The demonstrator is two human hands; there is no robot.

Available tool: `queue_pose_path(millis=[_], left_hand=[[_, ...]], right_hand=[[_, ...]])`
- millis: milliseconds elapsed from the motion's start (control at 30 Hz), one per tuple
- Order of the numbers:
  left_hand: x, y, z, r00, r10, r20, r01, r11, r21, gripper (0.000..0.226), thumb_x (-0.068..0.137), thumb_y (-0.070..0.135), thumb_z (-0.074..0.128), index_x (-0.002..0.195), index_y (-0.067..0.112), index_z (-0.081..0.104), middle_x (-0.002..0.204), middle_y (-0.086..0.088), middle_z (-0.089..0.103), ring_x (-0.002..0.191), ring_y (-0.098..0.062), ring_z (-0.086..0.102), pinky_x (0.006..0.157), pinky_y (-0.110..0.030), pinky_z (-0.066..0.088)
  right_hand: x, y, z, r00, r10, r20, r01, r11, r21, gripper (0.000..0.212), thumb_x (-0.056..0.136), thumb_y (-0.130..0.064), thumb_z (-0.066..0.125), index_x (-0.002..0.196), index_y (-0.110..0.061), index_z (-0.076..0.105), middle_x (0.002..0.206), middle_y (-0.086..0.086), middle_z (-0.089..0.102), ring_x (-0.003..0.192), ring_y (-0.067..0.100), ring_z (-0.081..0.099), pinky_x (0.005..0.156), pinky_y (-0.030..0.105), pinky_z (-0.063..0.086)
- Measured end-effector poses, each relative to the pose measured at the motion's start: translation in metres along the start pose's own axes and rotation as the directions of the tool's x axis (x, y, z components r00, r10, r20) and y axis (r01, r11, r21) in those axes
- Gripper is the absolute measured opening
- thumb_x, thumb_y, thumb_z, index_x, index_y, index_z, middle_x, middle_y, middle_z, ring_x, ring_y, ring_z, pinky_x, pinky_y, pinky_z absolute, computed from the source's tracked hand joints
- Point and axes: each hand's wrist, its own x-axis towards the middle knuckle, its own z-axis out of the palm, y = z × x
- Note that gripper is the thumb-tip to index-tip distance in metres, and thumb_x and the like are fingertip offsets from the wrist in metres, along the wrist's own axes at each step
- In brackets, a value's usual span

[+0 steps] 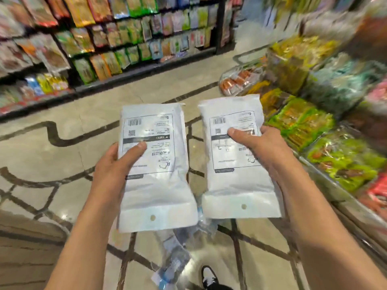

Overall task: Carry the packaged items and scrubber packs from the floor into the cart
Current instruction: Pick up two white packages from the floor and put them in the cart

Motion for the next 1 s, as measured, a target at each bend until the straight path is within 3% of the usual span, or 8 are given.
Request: queue_pose_path(millis=[133, 267, 367, 433, 500, 733, 800, 1000], left_hand=[[-0.021, 0.024, 0.028, 0.983, 0.036, 0.182, -0.039, 0.999, 0.008, 0.038, 0.090, 0.031, 0.078, 0.126, 0.020, 0.073, 0.108, -0.007, 0.082, 0.098, -0.031, 0.079, 0.091, -0.048, 0.059], [-0.052, 0.031, 0.068, 0.910, 0.034, 0.413, -0.051, 0.998, 0.031, 0.034, 0.091, 0.030, 0.076, 0.123, 0.022, 0.073, 0.103, -0.006, 0.083, 0.091, -0.027, 0.081, 0.078, -0.039, 0.061], [-0.084, 0.026, 0.104, 0.829, 0.010, 0.560, -0.035, 0.999, 0.033, 0.033, 0.095, 0.027, 0.072, 0.128, 0.022, 0.072, 0.108, -0.006, 0.082, 0.095, -0.028, 0.080, 0.078, -0.040, 0.062], [-0.116, 0.019, 0.134, 0.737, -0.022, 0.675, -0.016, 0.999, 0.050, 0.035, 0.095, 0.026, 0.071, 0.130, 0.021, 0.072, 0.112, -0.009, 0.081, 0.100, -0.032, 0.079, 0.088, -0.047, 0.061], [-0.151, 0.012, 0.162, 0.655, -0.043, 0.754, -0.012, 0.998, 0.067, 0.036, 0.093, 0.026, 0.073, 0.129, 0.020, 0.073, 0.113, -0.010, 0.081, 0.103, -0.034, 0.078, 0.093, -0.050, 0.059], [-0.310, -0.018, 0.241, 0.365, -0.096, 0.926, -0.047, 0.991, 0.122, 0.033, 0.094, 0.023, 0.074, 0.127, 0.020, 0.072, 0.112, -0.006, 0.081, 0.102, -0.028, 0.079, 0.086, -0.044, 0.060], [-0.361, -0.031, 0.258, 0.298, -0.113, 0.948, -0.059, 0.989, 0.137, 0.032, 0.095, 0.022, 0.073, 0.127, 0.019, 0.073, 0.111, -0.008, 0.081, 0.098, -0.028, 0.080, 0.083, -0.043, 0.061], [-0.522, -0.074, 0.298, 0.147, -0.160, 0.976, -0.084, 0.981, 0.174, 0.034, 0.087, 0.028, 0.078, 0.121, 0.022, 0.076, 0.107, -0.009, 0.082, 0.093, -0.032, 0.080, 0.084, -0.044, 0.061]], right_hand=[[-0.074, -0.019, -0.045, 0.984, -0.011, -0.178, 0.029, 0.995, 0.099, 0.013, 0.088, -0.011, 0.083, 0.099, -0.011, 0.077, 0.092, 0.001, 0.083, 0.080, 0.014, 0.080, 0.061, 0.021, 0.061], [-0.156, -0.008, -0.088, 0.919, 0.031, -0.394, 0.043, 0.983, 0.177, 0.017, 0.088, -0.009, 0.082, 0.104, -0.007, 0.078, 0.095, 0.005, 0.083, 0.082, 0.018, 0.081, 0.061, 0.023, 0.061], [-0.216, 0.005, -0.119, 0.851, 0.058, -0.522, 0.046, 0.982, 0.184, 0.026, 0.086, -0.014, 0.085, 0.111, -0.008, 0.078, 0.099, 0.002, 0.083, 0.091, 0.019, 0.080, 0.078, 0.031, 0.065], [-0.267, 0.013, -0.146, 0.778, 0.081, -0.623, 0.057, 0.978, 0.198, 0.030, 0.085, -0.019, 0.086, 0.112, -0.011, 0.077, 0.099, -0.002, 0.083, 0.092, 0.017, 0.080, 0.082, 0.032, 0.063], [-0.317, 0.021, -0.171, 0.714, 0.109, -0.692, 0.073, 0.971, 0.228, 0.030, 0.085, -0.020, 0.086, 0.112, -0.012, 0.078, 0.098, -0.001, 0.083, 0.090, 0.018, 0.081, 0.073, 0.028, 0.064], [-0.496, 0.054, -0.256, 0.448, 0.173, -0.877, 0.142, 0.955, 0.261, 0.021, 0.083, -0.021, 0.087, 0.100, -0.015, 0.078, 0.091, 0.001, 0.083, 0.081, 0.018, 0.081, 0.064, 0.027, 0.063], [-0.546, 0.065, -0.278, 0.377, 0.172, -0.910, 0.160, 0.956, 0.247, 0.016, 0.084, -0.019, 0.086, 0.097, -0.015, 0.078, 0.088, -0.001, 0.083, 0.079, 0.015, 0.081, 0.059, 0.022, 0.061], [-0.702, 0.099, -0.341, 0.214, 0.214, -0.953, 0.192, 0.948, 0.256, 0.021, 0.083, -0.018, 0.087, 0.102, -0.013, 0.079, 0.092, 0.003, 0.083, 0.083, 0.018, 0.081, 0.064, 0.026, 0.064]])
